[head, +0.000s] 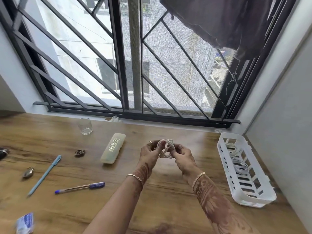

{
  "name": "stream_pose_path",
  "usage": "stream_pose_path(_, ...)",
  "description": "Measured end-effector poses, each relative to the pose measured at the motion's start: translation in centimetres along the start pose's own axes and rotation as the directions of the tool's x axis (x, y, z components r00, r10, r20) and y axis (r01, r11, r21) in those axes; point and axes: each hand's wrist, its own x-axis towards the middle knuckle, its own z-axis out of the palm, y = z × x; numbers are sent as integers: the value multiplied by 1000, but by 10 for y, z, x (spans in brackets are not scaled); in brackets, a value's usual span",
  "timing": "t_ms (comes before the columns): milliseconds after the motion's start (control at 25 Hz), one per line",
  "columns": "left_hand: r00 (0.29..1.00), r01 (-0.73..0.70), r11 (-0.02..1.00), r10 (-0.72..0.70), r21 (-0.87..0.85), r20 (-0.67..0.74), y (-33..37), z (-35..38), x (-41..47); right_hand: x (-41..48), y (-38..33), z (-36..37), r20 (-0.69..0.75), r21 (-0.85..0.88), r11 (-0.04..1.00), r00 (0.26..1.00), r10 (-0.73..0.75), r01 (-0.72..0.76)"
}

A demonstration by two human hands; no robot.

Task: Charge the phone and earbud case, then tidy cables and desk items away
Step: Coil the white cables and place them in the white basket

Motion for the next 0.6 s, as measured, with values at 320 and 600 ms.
stream_pose_path(320,997,-70,947,60,314,41,-9,-5,3,-3,8,5,-160,190,979,986,-45,75)
stream_pose_path(600,996,-5,939,-24,345,80,-7,-1,5,-2,-2,9,-224,196,972,971,-83,128)
